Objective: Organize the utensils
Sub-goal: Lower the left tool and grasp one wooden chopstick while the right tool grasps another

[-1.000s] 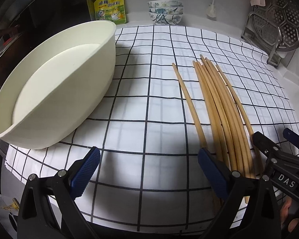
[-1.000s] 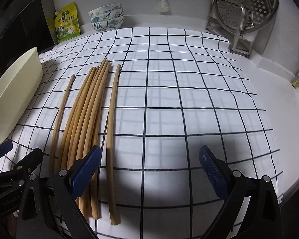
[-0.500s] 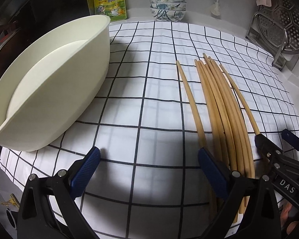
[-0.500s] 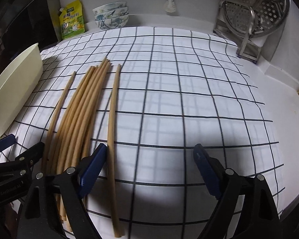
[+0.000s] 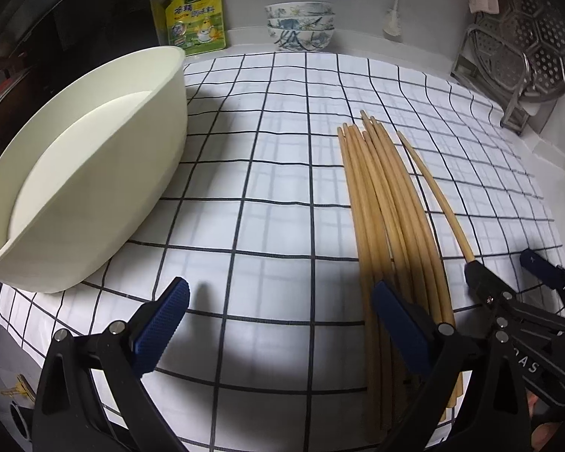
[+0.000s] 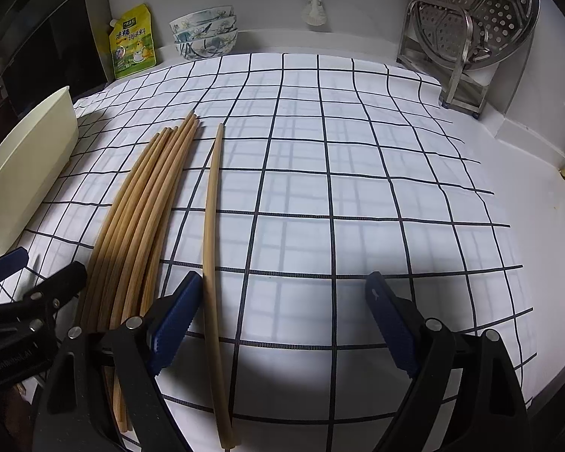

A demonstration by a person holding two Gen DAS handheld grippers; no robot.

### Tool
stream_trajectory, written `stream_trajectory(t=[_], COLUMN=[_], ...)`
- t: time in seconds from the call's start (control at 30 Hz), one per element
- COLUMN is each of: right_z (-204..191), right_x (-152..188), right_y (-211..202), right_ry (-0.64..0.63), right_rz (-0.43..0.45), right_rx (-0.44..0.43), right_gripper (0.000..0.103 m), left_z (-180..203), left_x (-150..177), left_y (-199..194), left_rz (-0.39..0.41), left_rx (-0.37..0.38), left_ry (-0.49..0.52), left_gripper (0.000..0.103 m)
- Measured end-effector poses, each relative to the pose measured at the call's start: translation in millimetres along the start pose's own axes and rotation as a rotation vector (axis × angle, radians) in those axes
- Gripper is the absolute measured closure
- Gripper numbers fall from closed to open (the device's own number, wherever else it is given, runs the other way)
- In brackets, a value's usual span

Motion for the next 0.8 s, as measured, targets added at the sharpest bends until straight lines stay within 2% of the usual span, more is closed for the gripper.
stream_trajectory(t=[0.33,0.6,0.63,0.7,0.73,0.77,0.8], right_z=[0,-6,-7,-9,-11,-13,-15], right_x=[0,-2,-2,-3,-3,-4,-3], right_y=[0,1,1,0,-1,-2,-3], right_ry=[-0.002,-0.037,-0.037,-0.034,-0.045,-0.050,-0.058], right_rz=[-0.001,0.014,0.015,0.014,0.018,0.022,0.025], right_rx=[0.001,0.007,-0.003,-0.027,-0.034,-0.039,-0.042], right_gripper=[0.019,0.020,0.022,0.035,0.040,0.051,0.061], left_z=[-5,-3,-1,3,4,5,6], left_x=[7,4,4,3,2,1,0], left_y=[3,7,7,4,3,1,0], left_rz=[-0.017,-0.008,-0.003,0.006,0.010,0.013,0.012], left_rx=[-0.026,-0.011,0.004,0.030,0.045,0.051,0.057], left_ry=[0.008,-0.012,-0.005,0.003,0.004,0.005,0.005], left_gripper=[0.006,0.007,0.010,0.022,0.036,0.049,0.056])
Point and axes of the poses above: each gripper's, at about its wrist camera, not at the fingertips, and y roughly the way its jaws point, z to its right, x to its underside, the point moved 1 cm from there along y, roughly the way its jaws point, and after that the axes turned 15 degrees about z, right-handed, at the moved point
